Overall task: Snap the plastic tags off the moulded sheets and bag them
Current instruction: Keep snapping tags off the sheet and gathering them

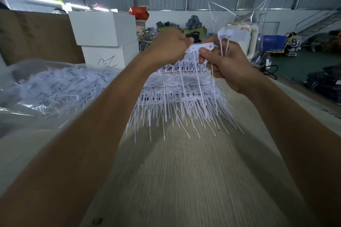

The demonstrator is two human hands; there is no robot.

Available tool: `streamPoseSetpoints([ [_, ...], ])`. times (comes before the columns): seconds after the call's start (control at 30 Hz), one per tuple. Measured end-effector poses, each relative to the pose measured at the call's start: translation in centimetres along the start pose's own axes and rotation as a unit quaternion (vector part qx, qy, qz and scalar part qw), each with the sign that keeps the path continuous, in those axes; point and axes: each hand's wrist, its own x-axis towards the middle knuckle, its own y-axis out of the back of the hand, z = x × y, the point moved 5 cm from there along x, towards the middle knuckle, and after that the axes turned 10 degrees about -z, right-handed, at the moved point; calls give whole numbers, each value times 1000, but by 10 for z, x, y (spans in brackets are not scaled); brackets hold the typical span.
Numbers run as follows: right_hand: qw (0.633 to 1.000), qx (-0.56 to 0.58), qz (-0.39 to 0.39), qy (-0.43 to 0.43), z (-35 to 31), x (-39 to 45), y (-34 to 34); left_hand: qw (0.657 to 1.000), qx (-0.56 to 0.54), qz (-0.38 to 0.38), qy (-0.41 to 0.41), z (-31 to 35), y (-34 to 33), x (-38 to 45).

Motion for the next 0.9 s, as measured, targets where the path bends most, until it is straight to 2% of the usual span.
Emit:
streamPoseSetpoints([
  [0.07,991,-126,18,31,-11,0,-1,999,-31,0,28,-2,2,1],
  [0.13,981,-188,31,40,-15,0,-2,997,-67,-5,45,-6,3,2],
  [0.27,976,-206,29,56,-17,-2,-7,985,-165,-37,36,-17,4,4],
  [0.4,965,-240,30,98,-22,-1,-8,966,-229,-88,83,-31,-3,6],
  [0.47,960,-250,48,114,-24,-1,-9,961,-250,-93,67,-32,-2,6],
  [0.57,968,-212,71,110,-23,1,-8,974,-217,-59,23,-25,6,6],
  [0.63,973,-215,50,64,-18,4,-6,982,-182,-44,12,-23,8,6],
  [0.77,963,-270,-8,13,-7,5,-4,989,-135,-63,11,-21,5,4],
  [0.9,974,-226,-14,-12,2,4,-9,992,-98,-75,-7,-16,5,3],
])
